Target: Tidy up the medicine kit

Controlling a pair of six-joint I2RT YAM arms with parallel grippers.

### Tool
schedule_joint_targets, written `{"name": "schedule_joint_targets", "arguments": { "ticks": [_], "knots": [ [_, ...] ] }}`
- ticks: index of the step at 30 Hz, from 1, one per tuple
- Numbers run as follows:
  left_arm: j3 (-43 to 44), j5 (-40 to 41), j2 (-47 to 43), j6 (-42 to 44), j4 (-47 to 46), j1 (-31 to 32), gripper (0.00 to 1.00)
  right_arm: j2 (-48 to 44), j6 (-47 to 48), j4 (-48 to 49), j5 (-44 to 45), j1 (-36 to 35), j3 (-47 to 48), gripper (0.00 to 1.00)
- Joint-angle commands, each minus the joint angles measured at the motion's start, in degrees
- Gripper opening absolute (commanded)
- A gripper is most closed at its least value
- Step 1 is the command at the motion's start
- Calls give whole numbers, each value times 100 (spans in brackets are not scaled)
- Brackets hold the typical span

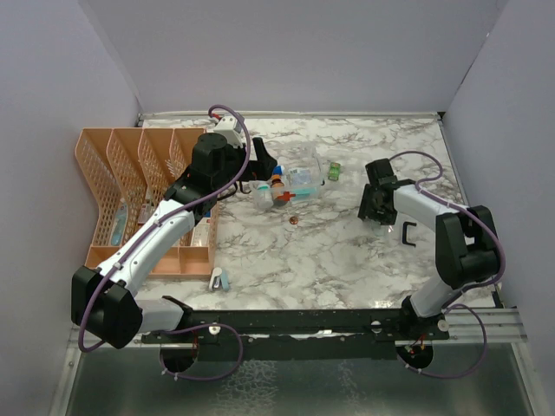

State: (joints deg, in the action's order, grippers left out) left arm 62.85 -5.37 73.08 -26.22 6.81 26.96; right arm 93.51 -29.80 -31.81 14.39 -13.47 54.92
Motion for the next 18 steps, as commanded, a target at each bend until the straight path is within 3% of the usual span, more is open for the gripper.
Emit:
{"name": "schedule_joint_targets", "arguments": {
  "ticks": [1, 10, 18],
  "knots": [
    [-73, -105, -53, 2, -189, -24, 98, 63, -52, 216, -343, 37, -95, 57],
    [-28, -103, 48, -45, -210, -20, 98, -196, -329, 388, -1503, 37, -600, 47],
    [27, -193, 151, -93, -242, -24, 98, -382, 5, 104, -807, 37, -129, 46]
  ]
}}
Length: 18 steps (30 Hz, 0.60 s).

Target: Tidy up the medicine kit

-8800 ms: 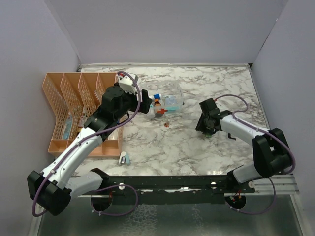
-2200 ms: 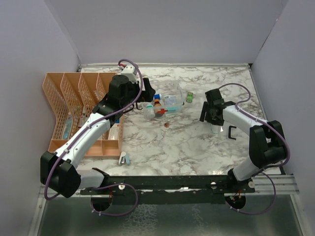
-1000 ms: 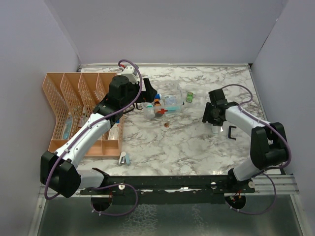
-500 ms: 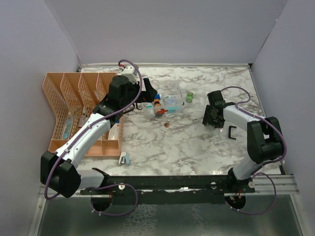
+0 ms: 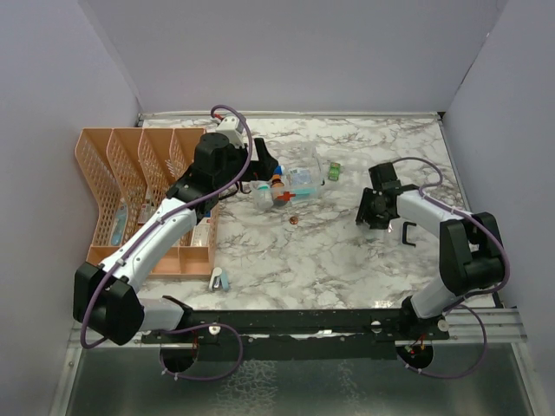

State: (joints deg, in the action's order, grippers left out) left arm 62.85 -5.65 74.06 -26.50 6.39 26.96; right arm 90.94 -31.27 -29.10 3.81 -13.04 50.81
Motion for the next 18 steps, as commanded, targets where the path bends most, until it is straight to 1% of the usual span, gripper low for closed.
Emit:
{"name": "schedule_joint_targets", "arguments": {
  "ticks": [1, 6, 10, 18],
  "knots": [
    [27, -164, 55, -69, -205, -24, 98, -142, 266, -183, 307, -6, 311, 46],
    [30, -156, 64, -66, -202, -24, 98, 22, 715, -198, 209, -8, 388, 48],
    [36, -156, 81, -49, -207, -24, 98, 280, 821, -320, 152, -6, 410, 48],
    [43, -169, 144, 22, -203, -24, 98, 708, 1253, -397, -621, -2, 452, 46]
  ]
}}
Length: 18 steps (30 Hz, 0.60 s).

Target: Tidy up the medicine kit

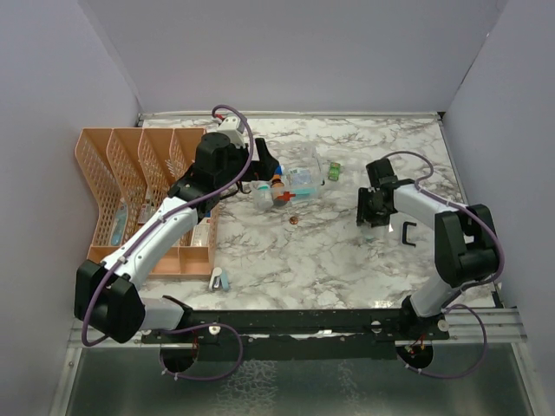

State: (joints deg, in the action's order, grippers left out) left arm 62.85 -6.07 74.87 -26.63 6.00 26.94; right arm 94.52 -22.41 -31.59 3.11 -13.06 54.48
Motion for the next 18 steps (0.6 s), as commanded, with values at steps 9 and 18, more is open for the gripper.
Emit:
{"name": "schedule_joint_targets", "arguments": {
  "ticks": [9, 18],
  "knots": [
    [195, -44, 56, 155, -31, -22, 98, 680, 343, -387, 247, -12, 321, 26],
    [279, 169, -219, 263, 248, -22, 98, -132, 493, -238, 22, -12, 724, 20]
  ]
}}
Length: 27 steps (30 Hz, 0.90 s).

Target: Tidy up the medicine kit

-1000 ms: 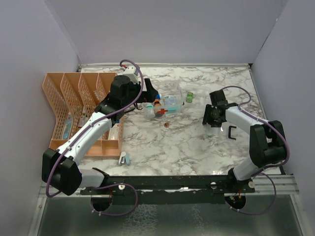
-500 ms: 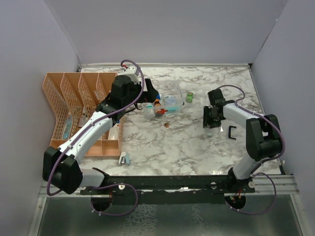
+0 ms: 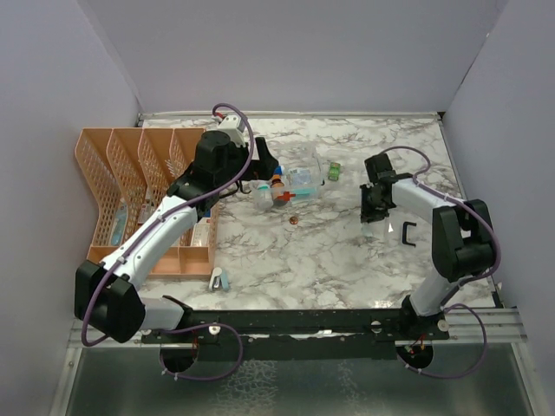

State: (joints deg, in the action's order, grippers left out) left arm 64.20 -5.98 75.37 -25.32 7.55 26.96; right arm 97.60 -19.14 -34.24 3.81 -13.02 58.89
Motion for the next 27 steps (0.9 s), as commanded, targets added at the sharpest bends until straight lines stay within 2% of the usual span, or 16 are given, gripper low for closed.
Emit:
{"name": "schedule_joint_targets", "arguments": {
  "ticks": [1, 6, 14, 17, 24, 27],
  "knots": [
    [78, 195, -322, 122, 75, -24, 98, -544, 222, 76, -110, -17, 346, 20],
    [16, 293, -417, 104, -26, -24, 99, -793, 580, 476, -496, -15, 723, 20],
    [298, 530, -136, -2, -545, -24, 98, -310, 1933, 1347, -1611, -10, 1312, 21],
    [364, 559, -45, -40, -767, -31, 98, -182, 2336, 1560, -2145, -16, 1364, 21],
    [535, 395, 43, 26, -963, -33, 99, -108, 3265, 2196, -2565, -16, 1082, 22],
    [661, 239, 53, 157, -877, -34, 99, 31, 4021, 1897, -3071, -17, 1173, 23]
  ]
}}
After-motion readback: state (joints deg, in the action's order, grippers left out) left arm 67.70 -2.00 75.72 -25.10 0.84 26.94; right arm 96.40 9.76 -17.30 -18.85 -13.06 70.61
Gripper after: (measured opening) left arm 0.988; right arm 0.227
